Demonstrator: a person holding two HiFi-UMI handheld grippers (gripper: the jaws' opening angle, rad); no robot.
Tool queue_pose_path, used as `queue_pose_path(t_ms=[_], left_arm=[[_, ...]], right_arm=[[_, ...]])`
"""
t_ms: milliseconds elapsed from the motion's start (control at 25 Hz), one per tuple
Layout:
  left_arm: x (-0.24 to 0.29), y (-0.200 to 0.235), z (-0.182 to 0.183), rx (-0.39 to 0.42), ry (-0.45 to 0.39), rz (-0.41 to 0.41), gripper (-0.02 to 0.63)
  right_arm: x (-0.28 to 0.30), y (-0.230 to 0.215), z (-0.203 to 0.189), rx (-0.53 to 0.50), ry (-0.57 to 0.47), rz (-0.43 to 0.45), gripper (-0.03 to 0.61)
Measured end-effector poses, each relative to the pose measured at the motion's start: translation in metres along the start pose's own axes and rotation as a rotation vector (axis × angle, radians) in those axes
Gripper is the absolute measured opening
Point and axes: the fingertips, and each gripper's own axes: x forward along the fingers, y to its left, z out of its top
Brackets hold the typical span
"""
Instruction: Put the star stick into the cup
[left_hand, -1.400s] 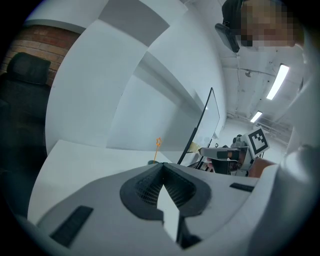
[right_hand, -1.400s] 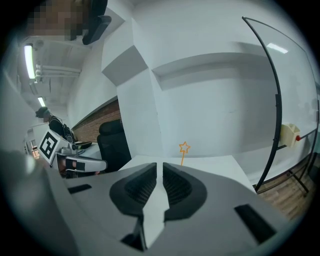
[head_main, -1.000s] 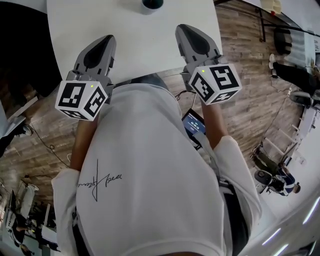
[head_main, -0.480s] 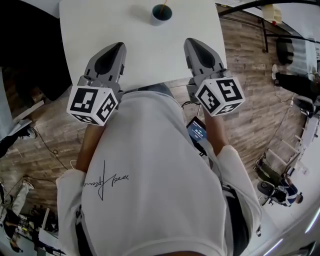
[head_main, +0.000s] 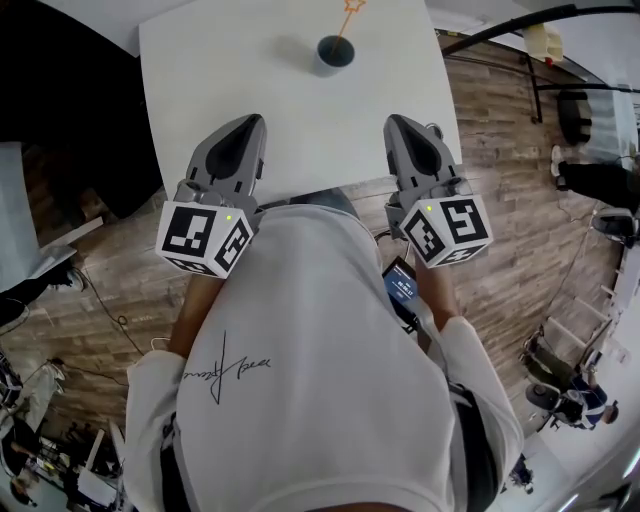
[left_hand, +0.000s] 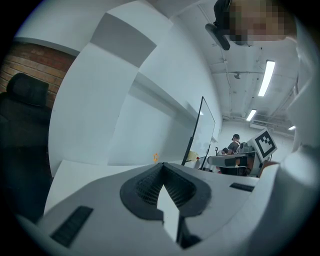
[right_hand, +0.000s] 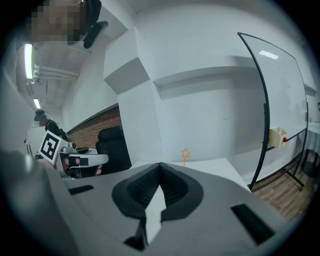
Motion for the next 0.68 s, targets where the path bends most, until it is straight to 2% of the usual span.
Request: queue_pose_path(t_ms=[680], left_arm=[[-0.009, 0.009, -0.004, 0.008, 0.003, 0.07, 0.008]], right_arm=[[-0.026, -0.014, 0.002, -0.016, -0.017, -0.102, 0.008]])
